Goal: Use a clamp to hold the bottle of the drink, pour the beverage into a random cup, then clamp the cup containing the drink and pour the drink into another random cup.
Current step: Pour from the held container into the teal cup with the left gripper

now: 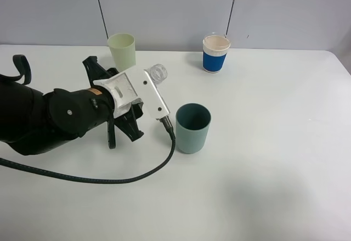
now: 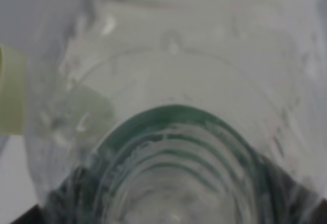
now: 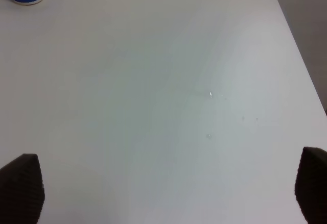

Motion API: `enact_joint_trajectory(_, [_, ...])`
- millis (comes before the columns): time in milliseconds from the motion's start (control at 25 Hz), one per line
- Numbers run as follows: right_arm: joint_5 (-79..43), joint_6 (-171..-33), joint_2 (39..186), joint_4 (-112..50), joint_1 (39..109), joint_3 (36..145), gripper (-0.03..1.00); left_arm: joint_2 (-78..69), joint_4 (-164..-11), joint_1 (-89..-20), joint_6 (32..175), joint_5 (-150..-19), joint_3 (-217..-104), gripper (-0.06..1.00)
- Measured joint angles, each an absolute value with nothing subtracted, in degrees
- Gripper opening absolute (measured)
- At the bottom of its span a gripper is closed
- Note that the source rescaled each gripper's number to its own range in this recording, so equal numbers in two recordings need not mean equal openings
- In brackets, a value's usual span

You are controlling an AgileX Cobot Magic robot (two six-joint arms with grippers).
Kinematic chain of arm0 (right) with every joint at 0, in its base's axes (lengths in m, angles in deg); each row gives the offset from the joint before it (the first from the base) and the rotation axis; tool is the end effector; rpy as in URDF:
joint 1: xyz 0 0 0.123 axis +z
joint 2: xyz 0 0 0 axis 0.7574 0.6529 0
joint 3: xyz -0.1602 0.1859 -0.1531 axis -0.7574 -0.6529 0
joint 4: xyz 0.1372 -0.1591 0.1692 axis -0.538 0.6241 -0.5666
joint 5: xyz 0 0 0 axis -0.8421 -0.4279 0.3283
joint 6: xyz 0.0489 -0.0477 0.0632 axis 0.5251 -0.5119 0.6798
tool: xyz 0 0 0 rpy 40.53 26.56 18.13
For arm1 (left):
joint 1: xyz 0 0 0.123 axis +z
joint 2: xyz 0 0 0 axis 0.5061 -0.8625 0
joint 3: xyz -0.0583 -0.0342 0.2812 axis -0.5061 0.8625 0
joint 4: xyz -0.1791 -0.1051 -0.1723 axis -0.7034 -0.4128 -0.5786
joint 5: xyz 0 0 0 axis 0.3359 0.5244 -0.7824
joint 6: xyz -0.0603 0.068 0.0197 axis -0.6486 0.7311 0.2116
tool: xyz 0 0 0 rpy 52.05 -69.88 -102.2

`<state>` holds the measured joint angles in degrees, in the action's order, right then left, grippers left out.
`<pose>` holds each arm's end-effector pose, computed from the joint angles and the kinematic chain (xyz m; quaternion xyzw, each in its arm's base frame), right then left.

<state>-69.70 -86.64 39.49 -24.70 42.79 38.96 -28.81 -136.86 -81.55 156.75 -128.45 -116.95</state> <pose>0.0082 0.0009 0.2865 -0.0091 0.8505 -0.0538 0.5232 0.2322 -0.2027 0.1446 0.4521 0.7304 0.1887 0.4759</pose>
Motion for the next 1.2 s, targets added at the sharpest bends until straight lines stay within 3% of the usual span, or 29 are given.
enact_joint_trajectory(440, [-69.7, -86.6, 39.5, -24.7, 42.8, 39.0, 1.0, -28.8, -148.1, -85.5, 177.6, -133.3, -123.3, 0.0])
enact_joint_trajectory(1200, [-69.7, -86.6, 39.5, -24.7, 42.8, 39.0, 1.0, -28.9, -151.6, -88.0, 190.5, -142.2, -123.6, 0.0])
